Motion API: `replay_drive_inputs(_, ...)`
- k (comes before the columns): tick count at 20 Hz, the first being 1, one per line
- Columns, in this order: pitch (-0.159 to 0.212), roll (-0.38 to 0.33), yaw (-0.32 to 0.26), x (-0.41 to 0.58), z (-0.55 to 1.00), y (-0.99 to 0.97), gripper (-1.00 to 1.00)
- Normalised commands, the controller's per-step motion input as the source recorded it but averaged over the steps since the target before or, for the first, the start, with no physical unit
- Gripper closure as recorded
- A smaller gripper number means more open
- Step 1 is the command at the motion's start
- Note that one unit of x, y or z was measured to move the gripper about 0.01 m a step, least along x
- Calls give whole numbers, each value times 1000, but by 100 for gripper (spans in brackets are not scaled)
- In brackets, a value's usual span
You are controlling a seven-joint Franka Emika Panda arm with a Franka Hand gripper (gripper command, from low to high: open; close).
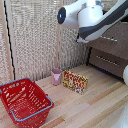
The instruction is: Transport the gripper mindfully toward the orange-red bowl and clasp it to elevate with ease. Ensure your robot's arm aligns efficiently with the top drawer's opening. Carefully slide the orange-red bowl into the designated spot with precision. After confirmation, withdraw the gripper gently. Close the drawer smoothly by transitioning the gripper to its handle.
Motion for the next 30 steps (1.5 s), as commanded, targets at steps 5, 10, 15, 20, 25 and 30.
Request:
replay_drive_inputs(5,81,-152,153,117,-300,-262,-100)
replay_drive_inputs(10,43,-87,153,55,-199,-340,-100)
replay_drive_inputs(15,-17,-12,68,0,-26,-582,-100)
replay_drive_inputs(20,-6,11,37,28,54,-589,-100)
replay_drive_inputs(25,25,30,65,89,33,-299,100)
replay_drive_inputs(30,0,8,0,63,0,-56,100)
